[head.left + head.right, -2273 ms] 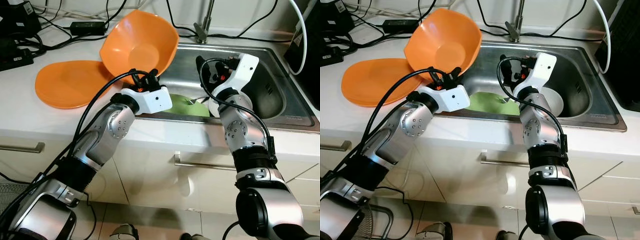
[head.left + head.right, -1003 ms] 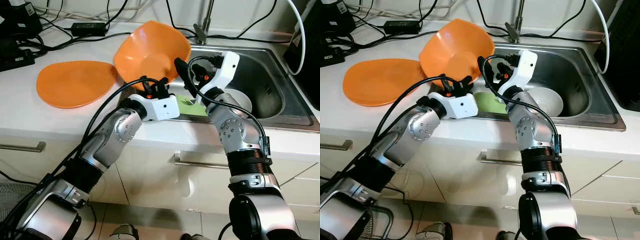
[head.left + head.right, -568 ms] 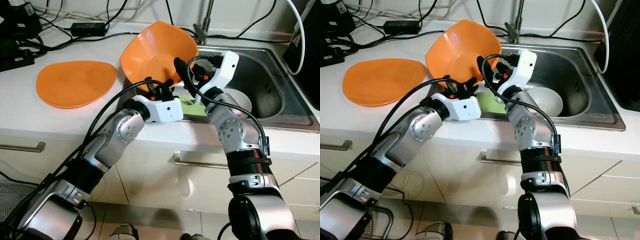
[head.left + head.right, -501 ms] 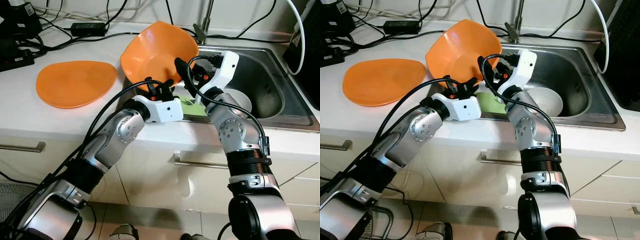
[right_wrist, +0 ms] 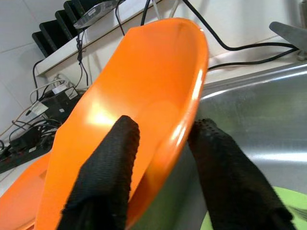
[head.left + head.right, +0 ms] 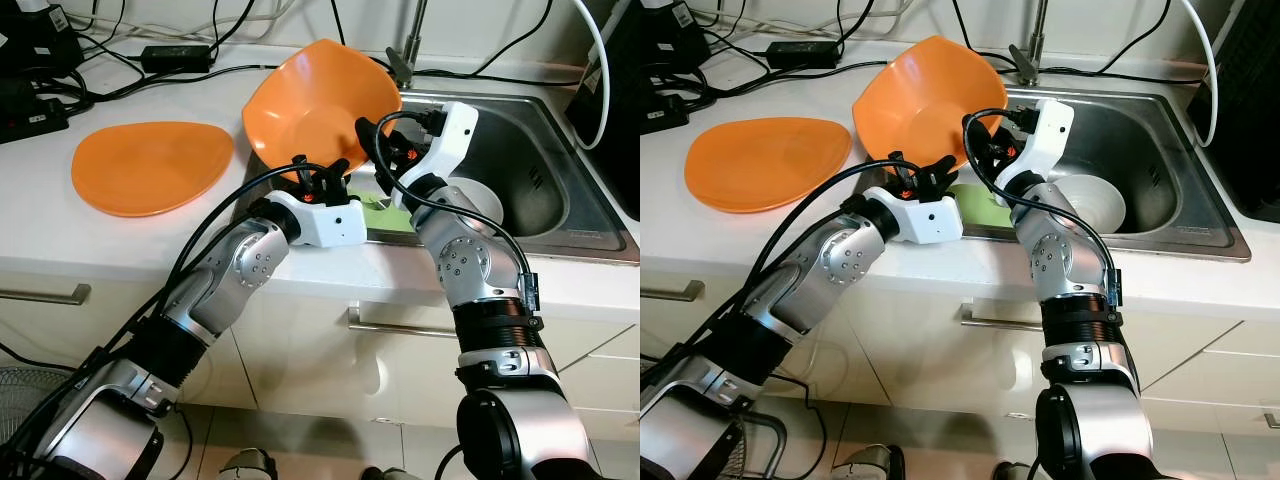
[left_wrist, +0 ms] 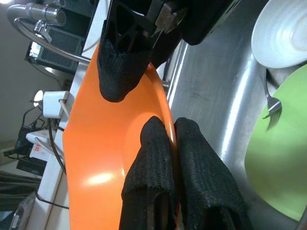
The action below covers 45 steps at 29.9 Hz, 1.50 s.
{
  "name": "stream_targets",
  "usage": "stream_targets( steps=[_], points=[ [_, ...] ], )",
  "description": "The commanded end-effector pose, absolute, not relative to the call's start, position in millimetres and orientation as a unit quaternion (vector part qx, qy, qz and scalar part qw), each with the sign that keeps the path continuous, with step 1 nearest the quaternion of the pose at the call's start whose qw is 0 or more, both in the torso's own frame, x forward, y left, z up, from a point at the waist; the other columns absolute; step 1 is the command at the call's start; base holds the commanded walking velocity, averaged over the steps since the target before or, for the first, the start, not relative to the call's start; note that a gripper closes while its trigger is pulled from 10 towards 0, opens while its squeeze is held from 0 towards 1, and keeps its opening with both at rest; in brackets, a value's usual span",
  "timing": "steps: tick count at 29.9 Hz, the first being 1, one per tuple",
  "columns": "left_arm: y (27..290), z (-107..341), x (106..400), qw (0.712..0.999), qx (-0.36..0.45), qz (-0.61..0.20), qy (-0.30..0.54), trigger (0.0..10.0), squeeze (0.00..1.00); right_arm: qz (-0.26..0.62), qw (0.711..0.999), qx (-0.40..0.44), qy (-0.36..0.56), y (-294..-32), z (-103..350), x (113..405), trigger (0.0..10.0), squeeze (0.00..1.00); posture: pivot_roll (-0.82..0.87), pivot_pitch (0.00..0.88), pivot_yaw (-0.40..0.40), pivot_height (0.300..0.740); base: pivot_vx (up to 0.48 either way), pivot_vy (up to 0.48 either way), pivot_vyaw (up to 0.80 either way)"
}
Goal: Kitchen organization
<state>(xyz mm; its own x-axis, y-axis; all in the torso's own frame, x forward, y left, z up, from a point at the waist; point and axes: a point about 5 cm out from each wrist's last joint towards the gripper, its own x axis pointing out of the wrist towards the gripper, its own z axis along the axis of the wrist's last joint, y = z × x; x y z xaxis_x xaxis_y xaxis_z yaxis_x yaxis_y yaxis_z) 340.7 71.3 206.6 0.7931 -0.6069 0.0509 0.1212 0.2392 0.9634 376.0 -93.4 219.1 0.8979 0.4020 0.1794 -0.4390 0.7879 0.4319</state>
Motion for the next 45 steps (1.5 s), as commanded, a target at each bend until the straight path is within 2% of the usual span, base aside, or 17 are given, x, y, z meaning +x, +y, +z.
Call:
stream_targets(
  steps=[1,14,15,16,17,38,39,40,45],
  points=[
    [66.2,223.9,338.9,0.743,0.575,-0.227,-0.256,10.0,0.0,0.219,0.946,0.237,-0.035,-94.5,217.6,376.0,0.0,0.0,0.07,0.067,0.002,0.74,0.0,0.0,0.0],
    [70.7,228.0,340.8,0.737,0.589,-0.209,-0.259,10.0,0.0,0.225,0.945,0.236,-0.034,-92.2,218.1,375.5,0.0,0.0,0.07,0.068,-0.002,0.74,0.0,0.0,0.0],
    [71.0,227.6,340.9,0.738,0.588,-0.211,-0.256,10.0,0.1,0.225,0.945,0.237,-0.034,-92.0,218.2,375.5,0.0,0.0,0.07,0.068,-0.002,0.74,0.0,0.0,0.0],
    [71.1,227.2,340.9,0.739,0.587,-0.213,-0.255,10.0,0.1,0.225,0.944,0.237,-0.034,-91.9,218.1,375.5,0.0,0.0,0.07,0.068,-0.002,0.74,0.0,0.0,0.0],
    [71.1,226.9,341.0,0.741,0.584,-0.215,-0.253,10.0,1.0,0.225,0.945,0.236,-0.034,-92.0,218.1,375.5,0.0,0.0,0.08,0.07,-0.003,0.74,0.0,0.0,0.0],
    [69.2,228.9,337.3,0.749,0.568,-0.218,-0.262,10.0,1.0,0.168,0.953,0.25,-0.041,-105.8,217.0,383.9,0.0,0.0,0.08,0.073,-0.007,0.74,0.0,0.0,0.0],
    [69.2,228.8,337.1,0.753,0.563,-0.219,-0.261,10.0,0.27,0.162,0.954,0.25,-0.042,-107.2,217.1,384.7,0.0,0.0,0.08,0.073,-0.006,0.74,0.0,0.0,0.0],
    [68.5,228.7,336.5,0.757,0.556,-0.222,-0.261,10.0,0.0,0.152,0.955,0.249,-0.043,-109.4,217.2,386.1,0.0,0.0,0.08,0.071,-0.007,0.74,0.0,0.0,0.0],
    [66.7,228.3,335.2,0.788,0.509,-0.235,-0.253,10.0,0.0,0.111,0.96,0.251,-0.048,-118.8,218.3,391.7,0.0,0.0,0.08,0.072,-0.007,0.74,0.0,0.0,0.0]
  ],
)
